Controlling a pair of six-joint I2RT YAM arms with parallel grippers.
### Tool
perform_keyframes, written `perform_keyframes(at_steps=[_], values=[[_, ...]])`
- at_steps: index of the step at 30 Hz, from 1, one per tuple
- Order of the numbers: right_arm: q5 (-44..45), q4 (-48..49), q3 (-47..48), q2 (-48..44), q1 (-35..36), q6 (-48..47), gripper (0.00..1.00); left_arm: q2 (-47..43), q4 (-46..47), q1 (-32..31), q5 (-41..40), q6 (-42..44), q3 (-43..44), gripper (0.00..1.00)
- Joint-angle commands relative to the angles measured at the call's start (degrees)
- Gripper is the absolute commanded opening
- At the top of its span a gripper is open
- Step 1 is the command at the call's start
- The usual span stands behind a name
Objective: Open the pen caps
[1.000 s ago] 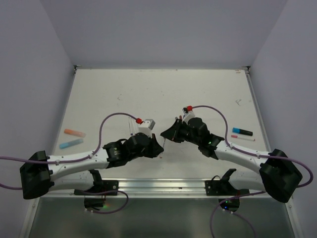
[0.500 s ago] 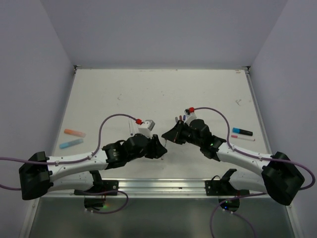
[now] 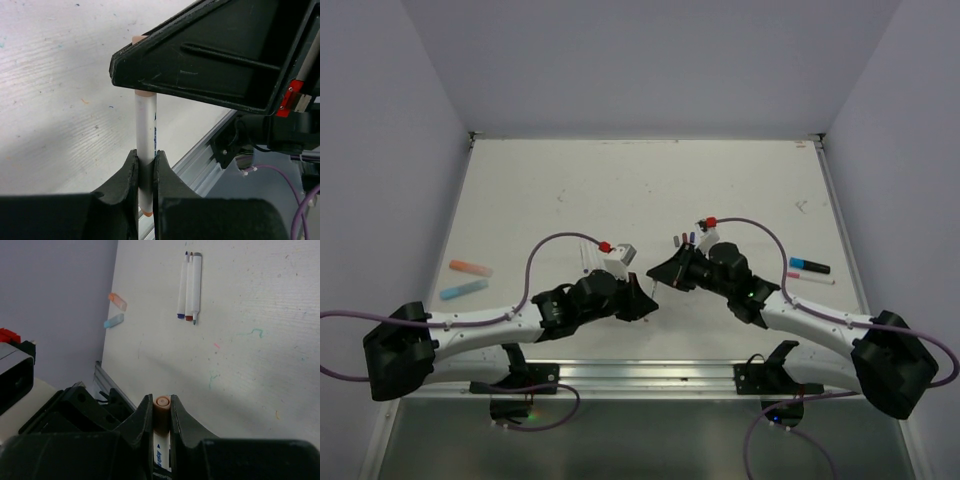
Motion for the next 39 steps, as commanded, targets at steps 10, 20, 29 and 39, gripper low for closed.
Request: perform_keyframes(at_steps=[10, 20, 29, 39], values=[[-8.58, 21.67, -4.26, -1.07, -8.98, 0.89, 0.0, -7.24, 33.59, 7.17, 28.58, -1.2, -14.1, 0.0], [-9.49, -1.89, 9.25, 6.31, -17.86, -8.83, 0.0, -13.73, 2.92, 8.22, 10.27, 0.98, -7.82, 0.0], [-1.64, -22.17, 14.72, 4.38, -20.23, -21.69, 0.0, -13.93, -33.54, 10.51, -31.6, -5.17, 2.33, 0.0], [-5.24, -22.7, 15.69, 7.45, -24.27, -23.19, 0.0, -0.74, -23.01, 27.7, -25.23, 9.84, 5.06, 0.0]])
